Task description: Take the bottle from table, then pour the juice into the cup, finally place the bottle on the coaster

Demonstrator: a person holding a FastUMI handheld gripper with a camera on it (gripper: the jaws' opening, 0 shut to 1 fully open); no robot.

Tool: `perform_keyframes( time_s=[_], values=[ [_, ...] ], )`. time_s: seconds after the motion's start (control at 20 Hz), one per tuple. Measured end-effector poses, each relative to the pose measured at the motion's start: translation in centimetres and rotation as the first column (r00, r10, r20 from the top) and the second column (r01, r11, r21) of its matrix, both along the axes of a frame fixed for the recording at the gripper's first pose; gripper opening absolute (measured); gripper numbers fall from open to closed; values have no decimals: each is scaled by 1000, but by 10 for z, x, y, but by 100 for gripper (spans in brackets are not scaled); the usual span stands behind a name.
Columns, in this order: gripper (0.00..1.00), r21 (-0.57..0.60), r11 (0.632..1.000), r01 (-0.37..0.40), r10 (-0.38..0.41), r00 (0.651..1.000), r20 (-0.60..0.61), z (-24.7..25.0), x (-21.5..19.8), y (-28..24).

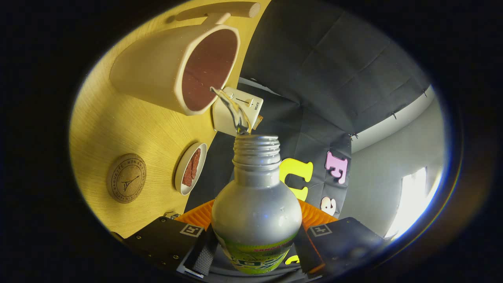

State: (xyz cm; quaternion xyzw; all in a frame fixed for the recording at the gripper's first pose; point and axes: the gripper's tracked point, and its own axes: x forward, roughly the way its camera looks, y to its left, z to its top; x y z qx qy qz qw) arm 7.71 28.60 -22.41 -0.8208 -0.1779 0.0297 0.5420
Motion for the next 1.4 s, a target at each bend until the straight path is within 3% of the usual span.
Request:
perform_keyframes(
  time_s=[1.4],
  values=[
    [82, -223, 974, -30, 48, 996, 73, 22, -12, 13]
  ],
)
